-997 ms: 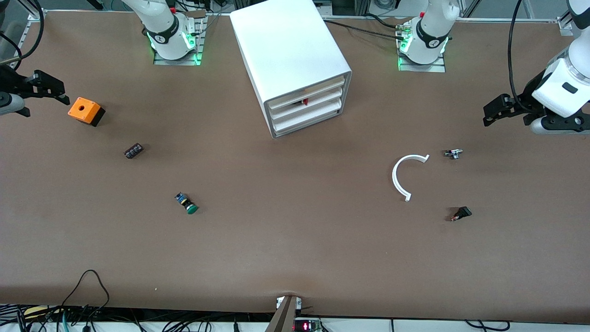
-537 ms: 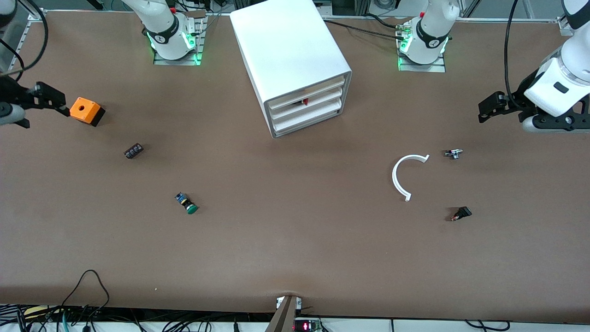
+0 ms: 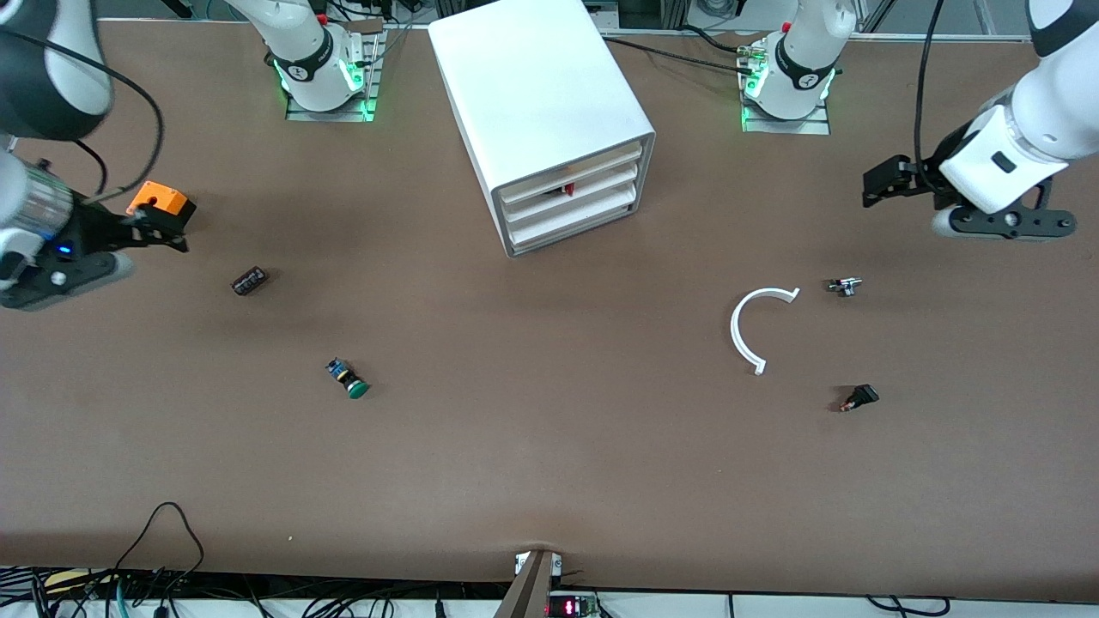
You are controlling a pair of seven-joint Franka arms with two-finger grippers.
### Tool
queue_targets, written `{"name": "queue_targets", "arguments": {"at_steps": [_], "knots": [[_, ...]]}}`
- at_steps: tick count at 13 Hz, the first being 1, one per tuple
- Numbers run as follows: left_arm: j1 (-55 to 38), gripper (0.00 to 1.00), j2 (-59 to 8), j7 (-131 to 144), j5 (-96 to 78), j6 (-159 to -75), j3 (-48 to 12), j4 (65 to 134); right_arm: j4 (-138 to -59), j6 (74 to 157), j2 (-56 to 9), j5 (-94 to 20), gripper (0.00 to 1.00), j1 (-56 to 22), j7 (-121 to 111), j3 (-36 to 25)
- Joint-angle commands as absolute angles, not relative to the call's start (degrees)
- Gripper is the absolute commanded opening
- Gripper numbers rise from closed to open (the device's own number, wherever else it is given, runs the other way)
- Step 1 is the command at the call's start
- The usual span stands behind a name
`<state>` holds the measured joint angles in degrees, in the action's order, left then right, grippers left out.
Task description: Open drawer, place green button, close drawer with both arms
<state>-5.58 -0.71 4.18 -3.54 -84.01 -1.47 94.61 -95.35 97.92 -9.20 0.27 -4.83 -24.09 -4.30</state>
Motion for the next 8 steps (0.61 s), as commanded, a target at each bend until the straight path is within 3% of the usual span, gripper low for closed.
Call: {"name": "queue_targets", "arguments": {"at_steps": [1,4,8], "knots": [[-6.4,1.00,-3.1,0.3,-6.8,-79.3,-2.6,93.4,-92.5,97.2,-11.8,0.4,1.00,-6.1,-23.3,-4.6],[-6.6,1.00,-5.8,-0.5,-13.6,-74.7,-3.1,93.4,-92.3,97.6,-12.7,0.2,1.00,-5.7,-24.2,-4.6],[-5.9,1.00,-15.3,-12.8,-26.1,-68.0,-3.1,93.5,-91.0,99.7,-15.5,-1.4,1.00,-6.2,-23.4,-4.5]]}}
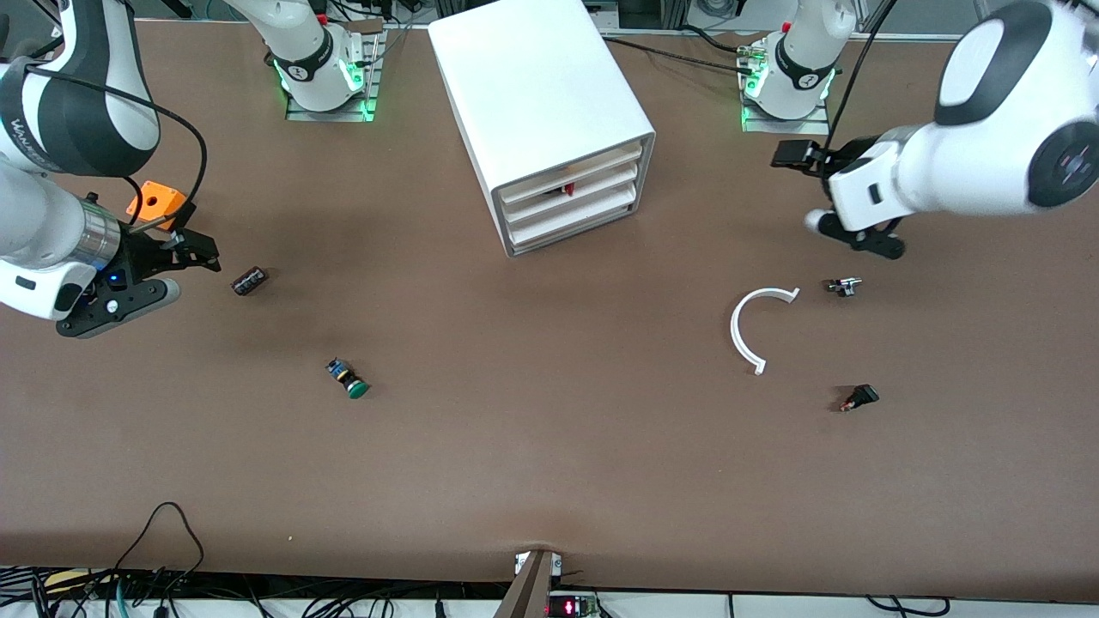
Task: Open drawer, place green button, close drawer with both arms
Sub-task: 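Reach the left gripper to the drawer handle while the right gripper nears the button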
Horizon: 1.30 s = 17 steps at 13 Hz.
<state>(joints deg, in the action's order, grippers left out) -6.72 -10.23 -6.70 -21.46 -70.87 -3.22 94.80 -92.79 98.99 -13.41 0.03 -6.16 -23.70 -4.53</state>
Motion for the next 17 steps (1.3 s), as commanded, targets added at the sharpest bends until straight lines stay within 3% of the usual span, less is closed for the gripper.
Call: {"name": "queue_targets", "arguments": {"at_steps": [1,3,5,14,17], "knots": [[-5.8,1.00,-18.3,-16.9,-27.8,-67.8,-3.1,93.5,-91.0,100.1,-16.7,-4.7,1.00,-5.7,-23.4,-4.6],[-5.8,1.00,-22.5,-24.6,-31.5,-68.5,-3.1,93.5,-90.9,100.5,-19.3,-6.5,1.00,-6.0,-23.4,-4.7],[-6.1,1.00,-24.9,-29.1,-34.0,-74.6,-3.1,93.9,-91.0,103.2,-20.4,-6.8,1.00,-5.7,-23.4,-4.7],[-8.2,1.00,-31.6,-40.2,-51.8,-89.0,-3.2,97.5,-91.3,113.2,-29.1,-9.5,1.00,-7.4,-25.1,-4.4],[-8.3,1.00,-34.4,-50.1,-58.4,-90.1,-3.3,98.5,-91.8,114.1,-31.2,-13.2,1.00,-7.9,-32.1,-4.4]]}}
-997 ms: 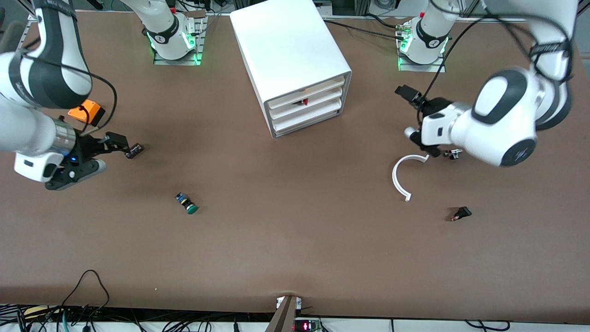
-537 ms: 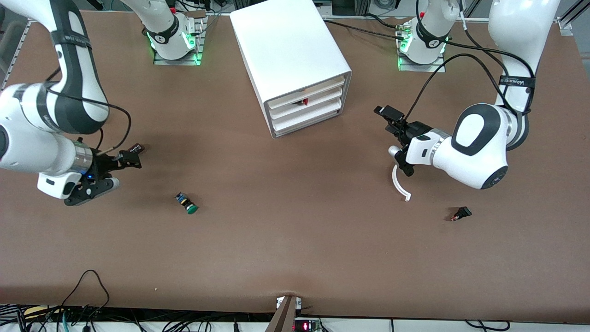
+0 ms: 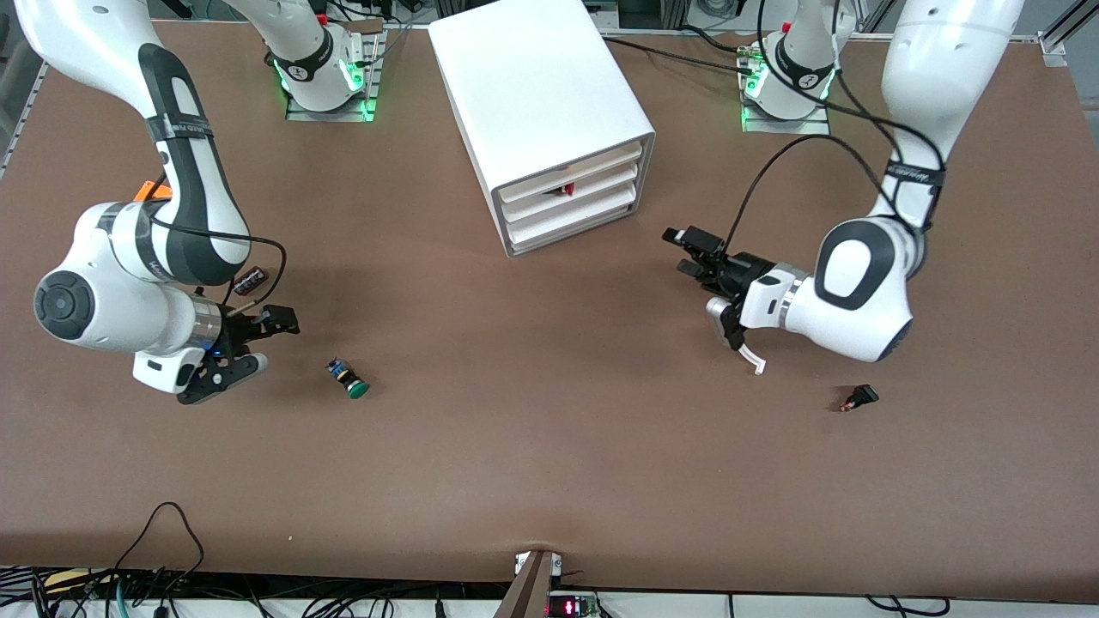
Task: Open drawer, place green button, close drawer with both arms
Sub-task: 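Reach the left gripper to the drawer handle while the right gripper nears the button, then grasp the drawer handle with the left gripper while the right gripper grasps the button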
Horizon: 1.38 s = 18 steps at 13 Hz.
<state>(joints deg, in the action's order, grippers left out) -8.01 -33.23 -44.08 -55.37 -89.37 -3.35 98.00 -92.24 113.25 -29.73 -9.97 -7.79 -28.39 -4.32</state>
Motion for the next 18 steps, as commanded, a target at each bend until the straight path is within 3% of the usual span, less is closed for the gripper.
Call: {"name": "queue_targets", "arguments": {"at_steps": [1,4,7,14,15,18], "knots": [[-8.8,1.00,-35.4,-52.7,-59.1,-90.7,-3.4,98.5,-92.0,116.0,-32.0,-13.4,1.00,-8.0,-32.7,-4.4],[-9.3,0.99,-37.1,-56.4,-59.4,-92.1,-3.6,102.7,-93.0,120.8,-33.6,-13.4,1.00,-9.1,-35.9,-4.4],[-10.7,0.91,-41.4,-62.0,-65.5,-93.0,-5.4,104.6,-93.1,125.9,-35.5,-12.7,1.00,-10.7,-39.7,-4.5],[-17.6,0.88,-42.9,-72.4,-76.6,-95.1,-5.6,110.8,-93.5,130.2,-37.4,-13.2,1.00,-12.1,-43.7,-4.6],[-18.0,0.83,-43.3,-73.7,-76.7,-95.2,-5.6,111.0,-93.6,130.9,-37.8,-13.3,1.00,-12.1,-43.7,-4.6],[-18.2,0.29,-43.2,-74.0,-76.7,-95.2,-5.6,111.1,-93.6,132.1,-38.9,-13.4,1.00,-12.0,-43.3,-4.7]]}}
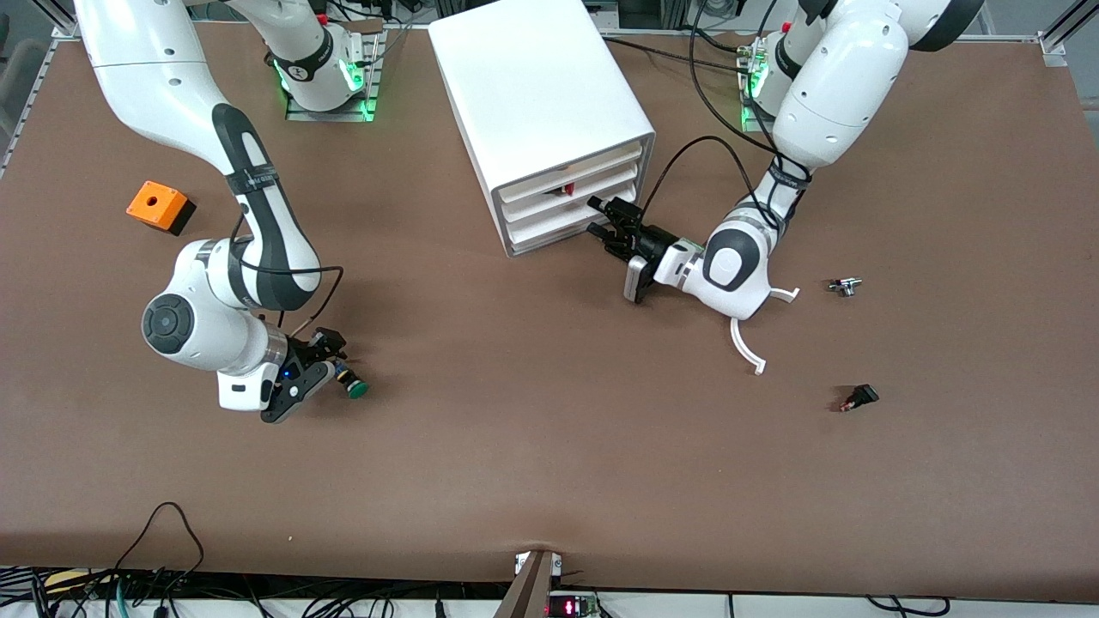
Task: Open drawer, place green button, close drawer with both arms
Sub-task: 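Grasp the drawer handle with the left gripper while the right gripper grasps the button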
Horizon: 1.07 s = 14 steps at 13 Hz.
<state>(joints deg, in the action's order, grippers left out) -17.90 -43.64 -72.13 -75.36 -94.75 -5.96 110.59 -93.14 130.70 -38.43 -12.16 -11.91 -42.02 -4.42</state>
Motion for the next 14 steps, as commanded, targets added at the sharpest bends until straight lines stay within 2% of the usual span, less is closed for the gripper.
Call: {"name": "queue_targets", "arguments": {"at_steps": [1,3,7,14], "knots": [[-18.3,0.18,-43.3,-74.0,-76.8,-95.8,-5.6,111.2,-93.6,132.2,-39.0,-13.4,1.00,-12.0,-43.3,-4.7],[-18.4,0.07,-43.5,-74.0,-76.8,-96.0,-5.6,111.6,-93.5,133.2,-39.0,-13.5,1.00,-12.0,-43.2,-4.7],[-18.3,0.00,-43.6,-73.9,-76.7,-95.9,-5.5,111.9,-94.2,133.9,-39.5,-13.4,1.00,-12.4,-43.7,-4.7],[-17.1,0.00,-43.5,-68.3,-74.3,-95.9,-3.1,109.1,-96.0,133.9,-39.5,-13.4,1.00,-12.6,-43.8,-4.7]]}}
